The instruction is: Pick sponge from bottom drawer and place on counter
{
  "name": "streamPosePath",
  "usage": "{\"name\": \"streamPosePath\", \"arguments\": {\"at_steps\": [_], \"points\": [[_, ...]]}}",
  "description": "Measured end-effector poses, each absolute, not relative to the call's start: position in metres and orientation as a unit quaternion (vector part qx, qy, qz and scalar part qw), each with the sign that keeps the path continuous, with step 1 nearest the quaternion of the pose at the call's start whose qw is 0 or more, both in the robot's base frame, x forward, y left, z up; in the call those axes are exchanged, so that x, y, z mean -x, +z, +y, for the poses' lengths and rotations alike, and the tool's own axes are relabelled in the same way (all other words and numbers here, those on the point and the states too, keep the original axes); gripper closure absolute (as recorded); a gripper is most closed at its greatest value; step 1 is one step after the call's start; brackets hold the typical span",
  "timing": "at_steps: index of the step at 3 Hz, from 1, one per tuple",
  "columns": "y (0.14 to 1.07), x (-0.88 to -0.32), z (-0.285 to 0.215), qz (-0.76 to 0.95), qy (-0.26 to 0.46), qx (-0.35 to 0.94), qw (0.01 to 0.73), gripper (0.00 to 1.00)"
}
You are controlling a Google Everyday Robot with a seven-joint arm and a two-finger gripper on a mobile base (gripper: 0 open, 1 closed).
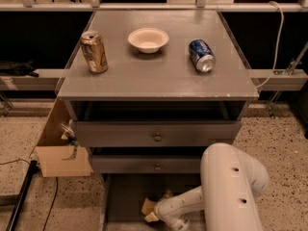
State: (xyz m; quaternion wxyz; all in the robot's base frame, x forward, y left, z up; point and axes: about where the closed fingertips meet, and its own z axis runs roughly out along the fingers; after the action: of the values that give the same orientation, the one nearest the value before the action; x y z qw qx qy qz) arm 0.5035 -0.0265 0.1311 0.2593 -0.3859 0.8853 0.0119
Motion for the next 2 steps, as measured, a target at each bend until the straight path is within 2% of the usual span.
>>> {"name": "streamPosePath", "arguments": {"at_steps": [1,2], "points": [[0.1311,-0.5035,-0.0265,0.885,0.012,0.386,0.259,0.15],[0.1311,-0.5035,-0.0265,0.885,0.012,0.386,0.259,0.38]]}}
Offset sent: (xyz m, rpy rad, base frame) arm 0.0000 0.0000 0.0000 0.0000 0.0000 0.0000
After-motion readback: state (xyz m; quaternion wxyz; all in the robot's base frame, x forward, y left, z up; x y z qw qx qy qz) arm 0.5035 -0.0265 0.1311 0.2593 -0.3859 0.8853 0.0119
